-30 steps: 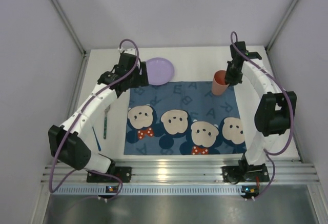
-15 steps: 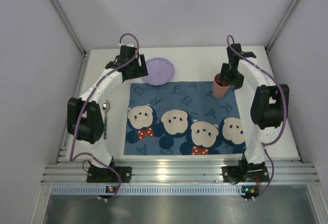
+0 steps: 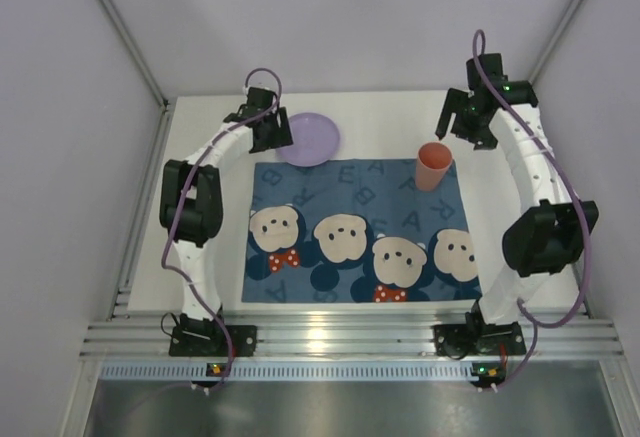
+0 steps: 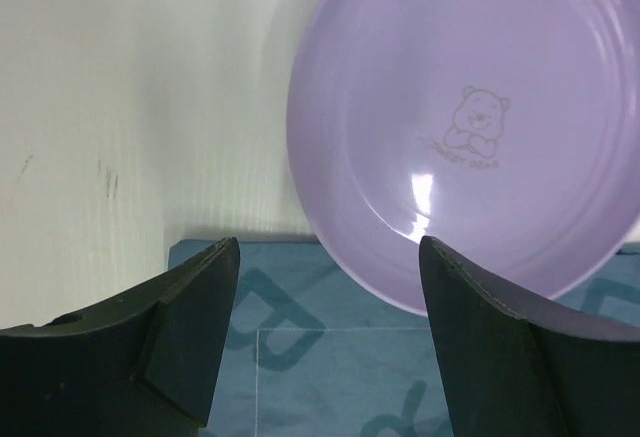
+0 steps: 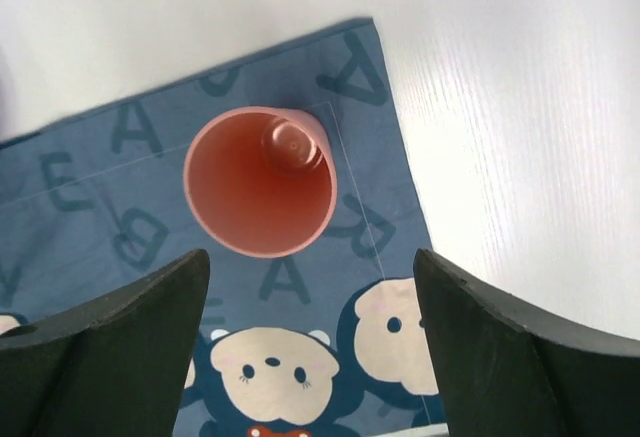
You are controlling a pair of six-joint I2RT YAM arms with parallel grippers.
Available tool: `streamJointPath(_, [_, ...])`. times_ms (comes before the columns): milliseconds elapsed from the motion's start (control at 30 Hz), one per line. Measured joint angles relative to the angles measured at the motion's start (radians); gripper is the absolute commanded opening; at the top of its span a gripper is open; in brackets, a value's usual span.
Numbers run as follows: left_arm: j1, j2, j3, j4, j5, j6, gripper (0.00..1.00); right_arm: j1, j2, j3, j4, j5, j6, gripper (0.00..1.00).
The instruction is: Set the dinner table for one person
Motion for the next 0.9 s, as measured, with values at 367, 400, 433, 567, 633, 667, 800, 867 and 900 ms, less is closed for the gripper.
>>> streamJointPath(367, [0.039, 0.21, 0.167, -0.003, 0.051, -0.043, 0.36, -0.002, -0.253, -0.133, -0.047, 0.03, -0.006, 0.84])
streamJointPath(400, [0.039, 0.229, 0.185, -0.005, 0.061, -0.048, 0.34, -0.003, -0.275, -0.18, -0.05, 0.036, -0.011, 0.84])
streamJointPath(433, [0.039, 0.245, 0.203, -0.006, 0.071, -0.055, 0.31, -0.006, -0.293, -0.226, -0.05, 0.041, -0.014, 0.84])
streamJointPath(567, [0.039, 0.286, 0.25, -0.017, 0.094, -0.079, 0.1, -0.024, -0.347, -0.382, -0.055, 0.055, -0.029, 0.84])
streamJointPath(633, [0.039, 0.287, 0.267, -0.017, 0.117, -0.095, 0.0, -0.031, -0.381, -0.433, -0.059, 0.06, -0.032, 0.84])
streamJointPath(667, [0.039, 0.286, 0.277, -0.017, 0.125, -0.099, 0.0, -0.033, -0.403, -0.452, -0.061, 0.06, -0.034, 0.84])
streamJointPath(800, [0.039, 0.282, 0.291, -0.023, 0.131, -0.104, 0.0, -0.034, -0.491, -0.468, -0.061, 0.059, -0.04, 0.84])
streamJointPath(867, [0.039, 0.274, 0.291, -0.035, 0.134, -0.106, 0.0, -0.034, -0.532, -0.468, -0.063, 0.058, -0.041, 0.84])
streamJointPath(900, [0.039, 0.265, 0.291, -0.046, 0.135, -0.105, 0.0, -0.034, -0.549, -0.468, -0.063, 0.058, -0.042, 0.84])
